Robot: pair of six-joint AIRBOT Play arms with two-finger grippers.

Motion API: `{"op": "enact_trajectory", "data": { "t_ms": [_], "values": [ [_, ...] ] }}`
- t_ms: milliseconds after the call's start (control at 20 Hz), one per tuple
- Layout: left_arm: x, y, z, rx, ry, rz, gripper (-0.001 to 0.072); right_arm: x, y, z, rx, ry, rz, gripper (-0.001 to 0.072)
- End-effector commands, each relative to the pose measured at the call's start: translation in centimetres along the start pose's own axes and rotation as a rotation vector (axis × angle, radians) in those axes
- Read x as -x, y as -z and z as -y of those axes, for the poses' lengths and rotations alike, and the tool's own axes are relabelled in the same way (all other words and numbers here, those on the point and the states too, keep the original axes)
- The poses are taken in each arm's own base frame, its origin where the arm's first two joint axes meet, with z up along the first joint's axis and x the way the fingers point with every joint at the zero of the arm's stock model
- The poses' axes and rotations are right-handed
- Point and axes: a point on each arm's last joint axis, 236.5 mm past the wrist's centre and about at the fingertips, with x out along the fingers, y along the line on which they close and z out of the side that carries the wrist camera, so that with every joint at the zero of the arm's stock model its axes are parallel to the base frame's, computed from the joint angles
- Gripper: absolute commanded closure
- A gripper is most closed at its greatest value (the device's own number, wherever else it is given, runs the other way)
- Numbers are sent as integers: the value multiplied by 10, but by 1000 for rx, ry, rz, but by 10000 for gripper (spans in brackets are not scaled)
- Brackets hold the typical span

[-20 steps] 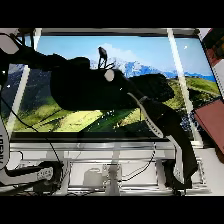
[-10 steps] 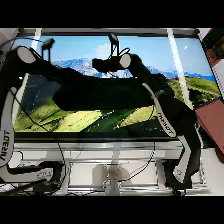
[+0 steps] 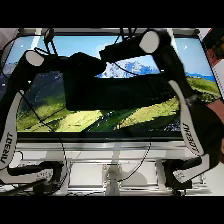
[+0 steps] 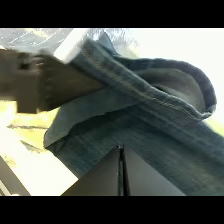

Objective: Fold the clothes and pants, and hang the long-sleeved shirts on hangers.

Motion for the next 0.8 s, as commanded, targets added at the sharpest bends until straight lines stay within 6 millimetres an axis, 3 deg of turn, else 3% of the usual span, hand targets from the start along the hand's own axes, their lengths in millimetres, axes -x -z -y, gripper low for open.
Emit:
{"op": "enact_trajectory", "data": {
  "t_ms": [0, 150, 200, 250, 300, 400, 500, 600, 700, 750],
  "values": [
    [-14, -4, 26, -42, 26, 67, 679, 45, -16, -9, 102, 27, 47, 674],
    [-63, 54, 43, -51, 49, -83, 672, 57, -21, -12, 111, 31, 65, 675],
    [-80, 81, 50, -43, 63, -154, 592, 56, -18, -12, 111, 32, 56, 674],
    [-92, 109, 57, -30, 81, -233, 339, 56, -16, -11, 112, 33, 44, 674],
    [-101, 135, 63, -25, 93, -308, 28, 56, -13, -10, 114, 36, 33, 674],
    [-104, 158, 66, -54, 98, -378, 12, 56, -9, -5, 123, 58, 13, 674],
    [-98, 145, 60, -51, 94, -353, 16, 58, -8, 8, 144, 113, 6, 675],
    [-80, 107, 39, -21, 71, -277, 17, 61, -6, 33, 174, 213, -11, 674],
    [-51, 67, 2, -10, 6, -207, 17, 64, -1, 56, 164, 269, -31, 674],
    [-31, 51, -27, -14, -52, -192, 17, 68, 4, 73, 140, 294, -51, 674]
  ]
}}
